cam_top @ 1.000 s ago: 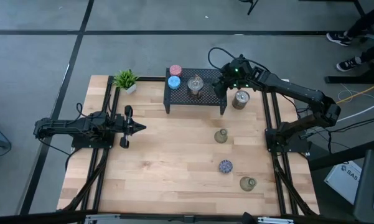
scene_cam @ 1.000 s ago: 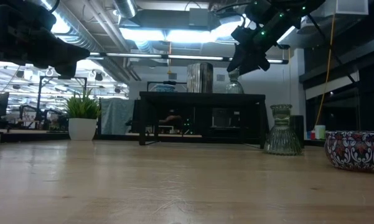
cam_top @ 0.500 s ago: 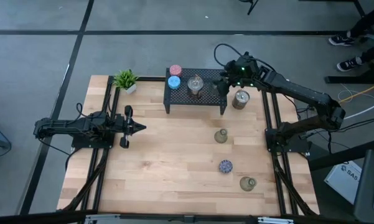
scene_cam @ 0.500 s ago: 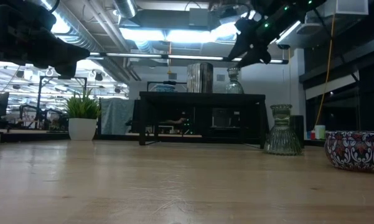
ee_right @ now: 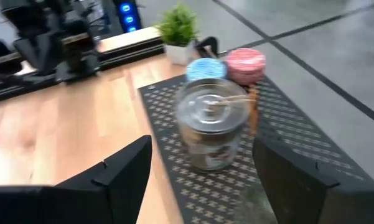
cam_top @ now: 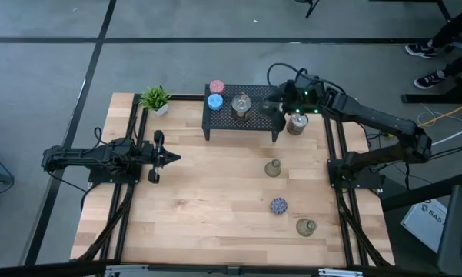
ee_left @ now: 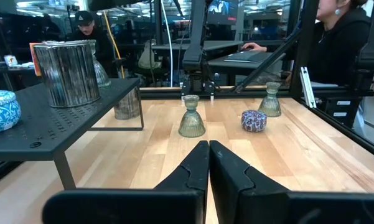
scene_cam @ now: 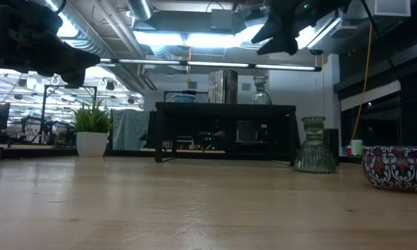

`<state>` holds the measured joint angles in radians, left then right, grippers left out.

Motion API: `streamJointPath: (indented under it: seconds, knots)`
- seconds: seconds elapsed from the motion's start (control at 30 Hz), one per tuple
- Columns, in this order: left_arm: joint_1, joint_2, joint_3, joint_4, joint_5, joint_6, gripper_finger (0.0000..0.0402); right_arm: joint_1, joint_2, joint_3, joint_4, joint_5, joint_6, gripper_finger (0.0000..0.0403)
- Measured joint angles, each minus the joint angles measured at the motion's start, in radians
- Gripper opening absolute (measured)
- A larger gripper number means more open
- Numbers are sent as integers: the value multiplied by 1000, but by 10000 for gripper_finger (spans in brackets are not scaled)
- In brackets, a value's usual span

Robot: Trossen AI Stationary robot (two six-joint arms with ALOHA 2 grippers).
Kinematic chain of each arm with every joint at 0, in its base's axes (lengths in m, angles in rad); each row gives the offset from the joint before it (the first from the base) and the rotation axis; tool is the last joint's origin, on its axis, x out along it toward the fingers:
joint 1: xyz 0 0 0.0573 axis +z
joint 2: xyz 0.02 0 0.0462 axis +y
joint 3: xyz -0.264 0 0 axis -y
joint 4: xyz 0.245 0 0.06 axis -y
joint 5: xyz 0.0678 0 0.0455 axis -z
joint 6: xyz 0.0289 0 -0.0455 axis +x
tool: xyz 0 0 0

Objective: Pick & Place candle stick holders
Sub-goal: Adjust the silver scented candle on the shelf

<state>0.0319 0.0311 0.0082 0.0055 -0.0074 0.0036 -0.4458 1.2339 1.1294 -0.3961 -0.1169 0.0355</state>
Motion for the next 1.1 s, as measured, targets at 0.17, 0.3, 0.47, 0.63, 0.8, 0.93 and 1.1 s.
streamJointPath:
  seconds: [0.17, 0.3, 0.47, 0.63, 0.8, 0.93, 1.1]
  knots:
    - [0, 0, 0, 0, 0, 0, 6, 64, 2, 0, 15, -28, -60, 277]
    - [0, 0, 0, 0, 0, 0, 4, 110, 9, 0, 17, -71, -77, 277]
    - [0, 0, 0, 0, 0, 1, 8, 149, 41, 1, 22, -62, -34, 276]
    - [0, 0, 0, 0, 0, 0, 6, 180, 60, 1, 30, -18, -20, 265]
    - [0, 0, 0, 0, 0, 0, 5, 193, 66, 1, 40, -17, -22, 222]
    - [0, 0, 0, 0, 0, 0, 8, 200, 75, 2, 49, -17, -24, 174]
    - [0, 0, 0, 0, 0, 0, 5, 206, 107, 2, 54, -32, -24, 113]
